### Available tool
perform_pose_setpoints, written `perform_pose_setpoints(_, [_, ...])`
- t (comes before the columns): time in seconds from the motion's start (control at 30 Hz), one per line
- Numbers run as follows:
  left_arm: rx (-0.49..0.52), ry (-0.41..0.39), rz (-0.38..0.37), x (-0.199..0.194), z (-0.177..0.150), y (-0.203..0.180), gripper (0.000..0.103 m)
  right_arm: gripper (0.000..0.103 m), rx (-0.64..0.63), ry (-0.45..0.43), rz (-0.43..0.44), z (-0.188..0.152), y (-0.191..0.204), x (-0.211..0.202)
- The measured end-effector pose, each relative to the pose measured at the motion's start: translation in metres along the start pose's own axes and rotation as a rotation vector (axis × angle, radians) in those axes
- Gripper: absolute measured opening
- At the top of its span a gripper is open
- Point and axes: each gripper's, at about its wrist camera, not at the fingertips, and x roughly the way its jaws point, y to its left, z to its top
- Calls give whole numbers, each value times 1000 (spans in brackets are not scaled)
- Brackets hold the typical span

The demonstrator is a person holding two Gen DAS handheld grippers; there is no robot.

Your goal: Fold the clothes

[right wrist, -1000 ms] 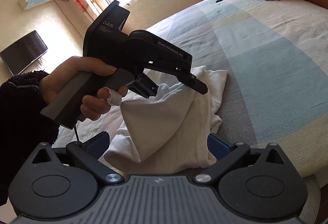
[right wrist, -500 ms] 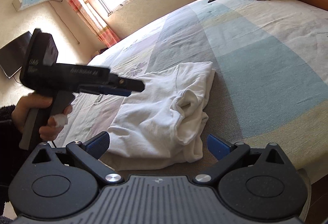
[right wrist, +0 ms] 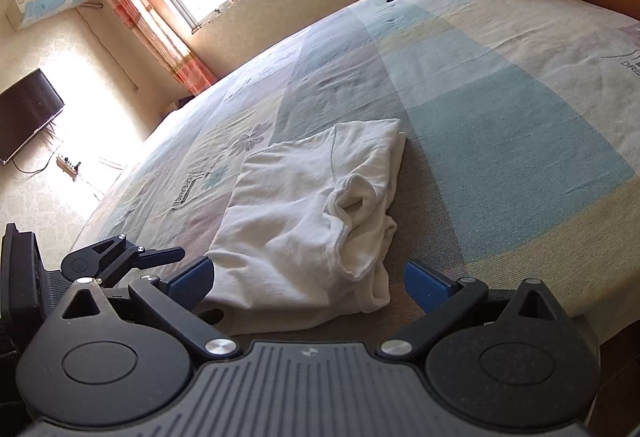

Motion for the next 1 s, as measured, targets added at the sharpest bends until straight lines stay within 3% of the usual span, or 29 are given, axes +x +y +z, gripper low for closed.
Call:
perform_pose_setpoints(0.13, [32,-73,-21,1,8,-2,79,103,-24,-11,-12,-1,14,-1])
perform_pose_setpoints(0.23, [52,-75,-25,6,-5,-3,79,103,-41,1,-18,-2,24,5])
perform_pose_setpoints(0.4, [-93,7,8,14,-44,25,79,103,-69,21,-28,-4,40,15])
perform_pose_setpoints(0.47, [-168,-9,-30,4,-55,35,79,103,-81,29,-32,-5,47,19])
perform_pose_setpoints(0.67, [-181,-57,-138,-20,-56,54,79,103,-150,51,-56,-7,61,32])
perform_pose_setpoints(0.87, [-290,-81,-220,-22,-39,89,81,103,-353,9,1,-5,84,45])
perform_pose_setpoints(1.0, [-263,-137,-258,-35,-23,93,82,103,-446,47,1,-4,81,80])
